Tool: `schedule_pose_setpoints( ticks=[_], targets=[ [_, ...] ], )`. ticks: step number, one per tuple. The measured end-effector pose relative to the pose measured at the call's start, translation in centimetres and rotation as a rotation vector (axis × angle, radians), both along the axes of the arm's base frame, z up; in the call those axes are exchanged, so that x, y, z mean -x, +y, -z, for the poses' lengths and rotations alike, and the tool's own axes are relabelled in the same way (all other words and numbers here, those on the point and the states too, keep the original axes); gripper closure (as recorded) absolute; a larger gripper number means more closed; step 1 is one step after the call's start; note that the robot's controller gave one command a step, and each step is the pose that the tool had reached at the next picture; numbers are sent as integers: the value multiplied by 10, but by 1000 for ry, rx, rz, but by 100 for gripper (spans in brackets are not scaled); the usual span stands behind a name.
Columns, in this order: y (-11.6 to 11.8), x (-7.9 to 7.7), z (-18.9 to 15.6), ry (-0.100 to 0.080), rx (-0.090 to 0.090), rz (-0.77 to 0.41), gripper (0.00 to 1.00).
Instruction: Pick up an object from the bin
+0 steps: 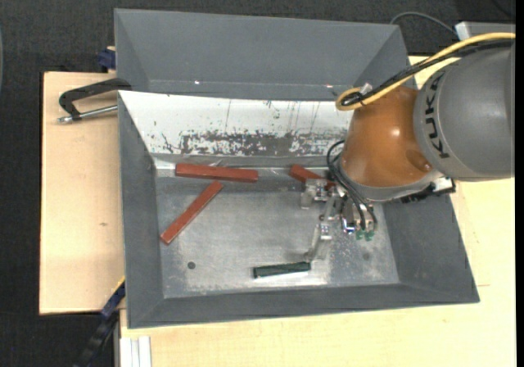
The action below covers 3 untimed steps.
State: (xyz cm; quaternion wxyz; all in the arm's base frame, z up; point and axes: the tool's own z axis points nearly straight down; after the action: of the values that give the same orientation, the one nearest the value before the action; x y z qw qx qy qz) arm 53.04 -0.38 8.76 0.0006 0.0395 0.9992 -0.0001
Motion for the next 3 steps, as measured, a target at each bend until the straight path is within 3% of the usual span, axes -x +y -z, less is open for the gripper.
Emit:
schedule_pose_setpoints(
  ticks=[1, 2, 3],
  targets=[
    [3, 11, 6, 2, -2, 175, 0],
    [8, 21, 10, 1, -1, 14, 0],
    [36, 21, 10, -2, -1, 187, 0]
  ],
)
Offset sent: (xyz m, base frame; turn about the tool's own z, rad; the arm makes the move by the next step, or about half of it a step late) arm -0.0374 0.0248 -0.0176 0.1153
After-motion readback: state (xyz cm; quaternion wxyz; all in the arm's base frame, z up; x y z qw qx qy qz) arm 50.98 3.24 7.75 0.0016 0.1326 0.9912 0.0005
